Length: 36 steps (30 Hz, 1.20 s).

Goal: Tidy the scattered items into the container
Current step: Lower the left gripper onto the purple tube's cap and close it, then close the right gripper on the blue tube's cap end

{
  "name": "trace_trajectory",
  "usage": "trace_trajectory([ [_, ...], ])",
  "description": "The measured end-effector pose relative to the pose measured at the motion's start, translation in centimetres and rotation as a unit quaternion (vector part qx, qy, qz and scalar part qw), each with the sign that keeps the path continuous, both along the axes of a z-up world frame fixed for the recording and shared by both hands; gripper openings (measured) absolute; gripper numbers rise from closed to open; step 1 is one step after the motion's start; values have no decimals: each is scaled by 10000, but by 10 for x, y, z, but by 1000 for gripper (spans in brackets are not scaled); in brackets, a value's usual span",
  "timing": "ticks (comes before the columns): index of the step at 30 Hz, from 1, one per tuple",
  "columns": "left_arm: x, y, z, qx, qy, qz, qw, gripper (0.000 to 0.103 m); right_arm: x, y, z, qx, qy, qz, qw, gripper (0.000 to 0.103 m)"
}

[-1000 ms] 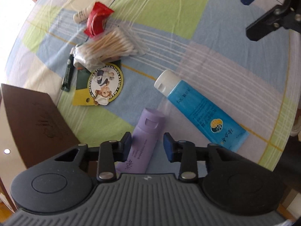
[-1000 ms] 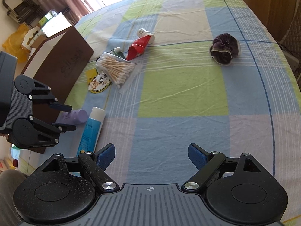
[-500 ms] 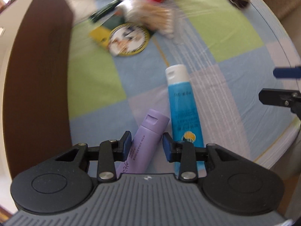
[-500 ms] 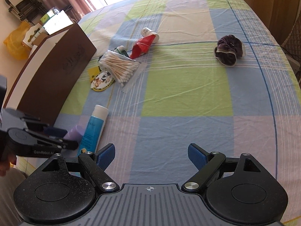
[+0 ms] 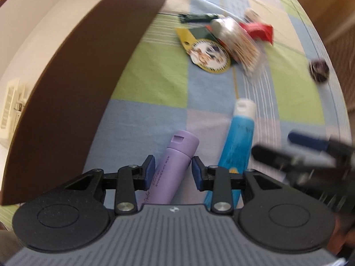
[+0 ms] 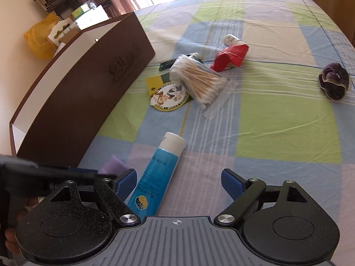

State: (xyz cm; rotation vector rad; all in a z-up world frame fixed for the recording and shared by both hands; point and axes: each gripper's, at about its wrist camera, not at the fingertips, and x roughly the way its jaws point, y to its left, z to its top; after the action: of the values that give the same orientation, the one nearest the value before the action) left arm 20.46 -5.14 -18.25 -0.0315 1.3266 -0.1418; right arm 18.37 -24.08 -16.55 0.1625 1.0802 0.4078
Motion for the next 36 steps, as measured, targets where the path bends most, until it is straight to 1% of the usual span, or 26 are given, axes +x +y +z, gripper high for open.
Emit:
trace_trajectory([
  [3,5,7,0,-194,63,339,9992,30,-3,8,-5,-89,-179,43,9998,89],
  [7,9,15,-5,-428,191,558,9973,31,-2,18,-12,-206,-393,99,9990,89],
  [8,9,18,-6,-479,216,617,9967,32,-1,21,-15,-271,-385,173,9987,72],
  [9,9,18,-7,-493,212,646,9965,32,-2,24,-16,-363,-398,246,9982,62],
  [11,9,18,-7,-461,174,644,9967,32,-4,29,-18,-556,-440,386,9967,60],
  [12,9,17,-7,-433,154,628,9970,31,-6,31,-18,-692,-453,495,9953,55],
  [13,9,16,-8,-400,129,604,9973,31,-8,33,-18,-864,-474,631,9931,49],
  [14,8,15,-8,-368,104,578,9976,31,-11,33,-17,-1031,-471,738,9908,37],
  [15,8,13,-7,-335,79,552,9979,31,-13,32,-17,-1196,-463,838,9882,37],
  [19,2,8,-7,-223,-59,367,9991,32,-20,14,-17,-1224,-184,901,9882,37],
  [21,-2,6,-7,-216,-152,285,9992,38,-20,14,-18,-1226,-258,912,9879,38],
  [22,-3,5,-7,-234,-188,268,9992,39,-20,15,-19,-1228,-305,917,9877,54],
  [23,-3,5,-7,-233,-226,244,9992,41,-20,15,-20,-1230,-351,922,9875,72],
  [24,-4,4,-8,-215,-264,214,9992,42,-20,16,-21,-1232,-397,927,9872,74],
  [26,-5,2,-8,-149,-358,136,9992,42,-19,17,-23,-1235,-490,937,9867,74],
  [29,-9,-7,-10,180,-616,-146,9978,38,-19,18,-25,-1240,-629,952,9857,73],
  [30,-12,-9,-10,284,-686,-220,9970,35,-21,20,-25,-1390,-740,1029,9822,63],
  [31,-15,-12,-10,388,-756,-295,9959,32,-22,21,-24,-1415,-760,1056,9814,52],
  [32,-17,-12,-10,419,-795,-336,9954,27,-22,21,-23,-1407,-757,1070,9813,32],
  [34,-22,-10,-10,354,-805,-354,9955,26,-23,21,-22,-1392,-752,1097,9813,32],
  [36,-27,-9,-8,344,-788,-395,9955,26,-23,18,-20,-1388,-681,1004,9829,32],
])
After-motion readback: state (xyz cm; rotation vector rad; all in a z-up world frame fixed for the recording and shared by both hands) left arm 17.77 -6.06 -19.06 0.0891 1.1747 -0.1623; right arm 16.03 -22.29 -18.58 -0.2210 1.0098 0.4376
